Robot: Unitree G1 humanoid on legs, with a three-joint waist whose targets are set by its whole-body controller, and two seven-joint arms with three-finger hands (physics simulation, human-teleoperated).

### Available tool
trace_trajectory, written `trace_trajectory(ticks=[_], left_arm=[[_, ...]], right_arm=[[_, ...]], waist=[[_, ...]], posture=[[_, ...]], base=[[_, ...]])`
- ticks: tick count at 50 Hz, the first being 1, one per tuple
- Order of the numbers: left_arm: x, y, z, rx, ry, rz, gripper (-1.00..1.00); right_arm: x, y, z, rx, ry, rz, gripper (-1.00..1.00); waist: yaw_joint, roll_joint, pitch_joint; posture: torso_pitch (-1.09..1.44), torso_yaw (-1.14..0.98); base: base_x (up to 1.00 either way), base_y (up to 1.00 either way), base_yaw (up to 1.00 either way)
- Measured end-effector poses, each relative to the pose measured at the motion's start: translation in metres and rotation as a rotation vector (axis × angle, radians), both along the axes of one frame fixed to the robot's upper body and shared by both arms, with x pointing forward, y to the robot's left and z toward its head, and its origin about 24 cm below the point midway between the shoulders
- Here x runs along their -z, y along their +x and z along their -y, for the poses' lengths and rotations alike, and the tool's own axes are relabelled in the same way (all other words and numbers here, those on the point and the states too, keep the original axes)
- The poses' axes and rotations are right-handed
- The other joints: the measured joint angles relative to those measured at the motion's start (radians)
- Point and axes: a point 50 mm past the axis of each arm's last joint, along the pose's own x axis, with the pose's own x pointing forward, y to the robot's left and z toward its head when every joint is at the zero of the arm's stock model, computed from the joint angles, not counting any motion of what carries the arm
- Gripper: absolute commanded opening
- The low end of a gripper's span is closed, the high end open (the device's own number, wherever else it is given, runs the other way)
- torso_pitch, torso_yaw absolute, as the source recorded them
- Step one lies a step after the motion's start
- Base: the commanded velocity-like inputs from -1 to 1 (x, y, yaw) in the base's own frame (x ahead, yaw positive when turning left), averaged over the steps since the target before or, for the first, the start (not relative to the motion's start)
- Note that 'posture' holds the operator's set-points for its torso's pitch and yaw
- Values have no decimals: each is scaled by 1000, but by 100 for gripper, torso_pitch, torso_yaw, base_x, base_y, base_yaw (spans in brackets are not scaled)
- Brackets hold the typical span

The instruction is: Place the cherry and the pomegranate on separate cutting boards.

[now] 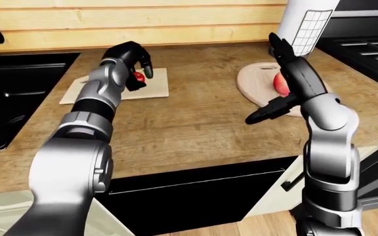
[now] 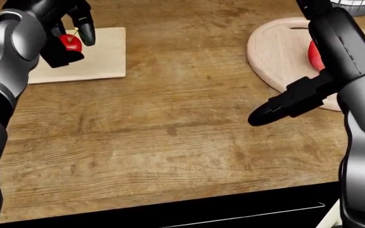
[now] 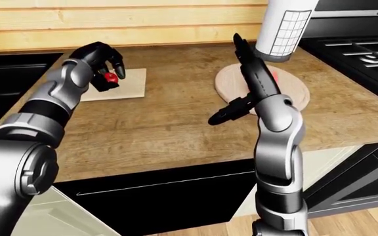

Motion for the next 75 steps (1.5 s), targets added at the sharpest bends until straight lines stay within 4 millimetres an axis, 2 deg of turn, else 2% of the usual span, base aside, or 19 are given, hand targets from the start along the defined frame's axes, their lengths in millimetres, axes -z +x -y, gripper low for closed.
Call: trace_trajectory(ticks=[20,30,32,44,53,75], left_arm=[[14,-1,-6,-105,-48,61,-57],[25,-1,-4,-119,-68,82,-40],[26,-1,-5,-123,-70,84,-31],[29,-2,-6,-133,-80,86,-12],[29,-2,-6,-132,-87,88,4],[17,-1,-6,-119,-90,116,14]], right_arm=[[5,0,0,-1,2,-8,100],[9,0,2,5,4,-12,100],[10,0,2,5,4,-13,100],[9,0,1,3,5,-12,100],[10,1,1,3,6,-14,100],[8,1,-1,-1,5,-11,100]], waist=[[-2,4,-5],[-4,4,-6],[-4,4,-6],[-5,6,-8],[-6,7,-8],[-7,9,-6]], posture=[[0,0],[0,0],[0,0],[0,0],[0,0],[0,0]], base=[[0,0,0],[0,0,0],[0,0,0],[0,0,0],[0,0,0],[0,0,0]])
